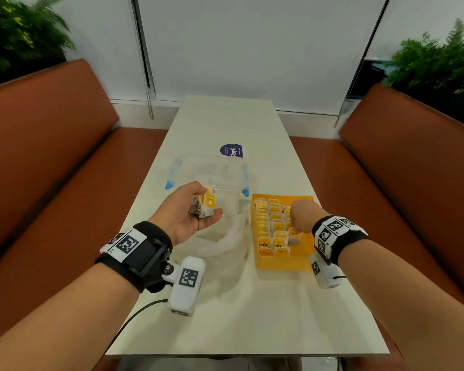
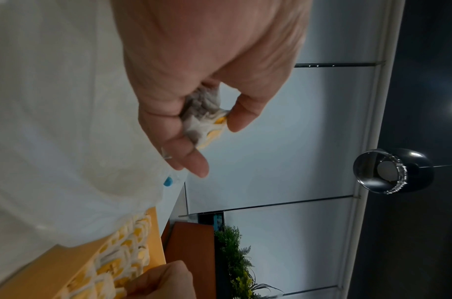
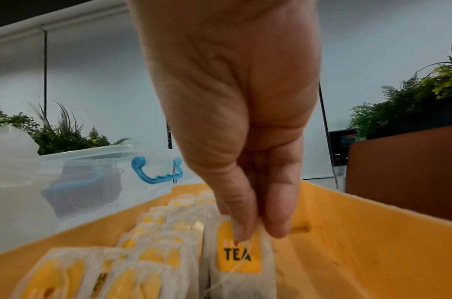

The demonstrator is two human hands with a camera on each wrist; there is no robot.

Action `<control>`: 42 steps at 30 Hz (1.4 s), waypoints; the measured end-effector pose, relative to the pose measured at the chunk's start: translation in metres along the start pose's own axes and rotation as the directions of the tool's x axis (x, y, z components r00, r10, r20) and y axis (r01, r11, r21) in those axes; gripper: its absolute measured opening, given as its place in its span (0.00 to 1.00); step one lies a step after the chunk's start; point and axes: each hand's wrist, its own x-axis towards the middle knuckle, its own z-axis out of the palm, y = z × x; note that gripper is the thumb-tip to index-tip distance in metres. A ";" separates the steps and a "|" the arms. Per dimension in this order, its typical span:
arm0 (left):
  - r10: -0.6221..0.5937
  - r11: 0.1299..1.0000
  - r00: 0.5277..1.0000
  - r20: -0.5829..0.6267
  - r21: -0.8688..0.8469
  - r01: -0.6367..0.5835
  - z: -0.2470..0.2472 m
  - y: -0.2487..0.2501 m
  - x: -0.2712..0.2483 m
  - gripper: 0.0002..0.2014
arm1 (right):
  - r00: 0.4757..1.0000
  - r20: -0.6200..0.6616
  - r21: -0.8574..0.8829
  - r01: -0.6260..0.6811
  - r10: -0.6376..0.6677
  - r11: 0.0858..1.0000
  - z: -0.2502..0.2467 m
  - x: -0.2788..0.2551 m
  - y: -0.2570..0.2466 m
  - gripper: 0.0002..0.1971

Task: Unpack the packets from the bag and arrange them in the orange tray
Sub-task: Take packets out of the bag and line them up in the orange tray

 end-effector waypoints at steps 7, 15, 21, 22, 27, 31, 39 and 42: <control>0.007 0.996 1.000 0.014 -0.086 -0.006 0.000 -0.001 0.001 0.06 | 1.000 -0.022 -0.004 -0.021 0.021 1.000 -0.006 -0.004 0.000 0.06; -0.003 0.989 0.999 0.035 -0.147 0.009 0.004 -0.002 -0.002 0.09 | 0.936 -0.314 0.516 0.311 -0.162 0.798 -0.065 -0.039 -0.049 0.10; 0.047 0.991 0.995 0.093 -0.126 -0.035 0.004 0.000 -0.006 0.16 | 0.790 -0.472 0.554 0.611 -0.391 0.565 -0.089 -0.062 -0.102 0.20; 0.060 0.992 0.992 0.110 -0.116 -0.047 0.003 0.001 -0.007 0.16 | 0.779 -0.480 0.534 0.625 -0.404 0.570 -0.091 -0.063 -0.107 0.19; 0.080 0.995 0.990 0.112 -0.072 -0.073 0.002 0.004 -0.014 0.08 | 0.785 -0.484 0.543 0.616 -0.386 0.571 -0.092 -0.065 -0.112 0.08; 0.070 0.997 0.996 0.054 -0.046 -0.067 0.003 0.004 -0.017 0.09 | 0.778 -0.483 0.538 0.625 -0.401 0.566 -0.095 -0.068 -0.109 0.07; 0.030 0.999 0.999 0.040 0.020 -0.031 0.007 0.002 -0.020 0.08 | 0.786 -0.488 0.597 0.618 -0.380 0.512 -0.092 -0.074 -0.105 0.18; 0.042 0.998 0.999 0.008 0.044 -0.042 0.008 0.001 -0.020 0.05 | 0.796 -0.490 0.676 0.604 -0.355 0.422 -0.095 -0.075 -0.098 0.23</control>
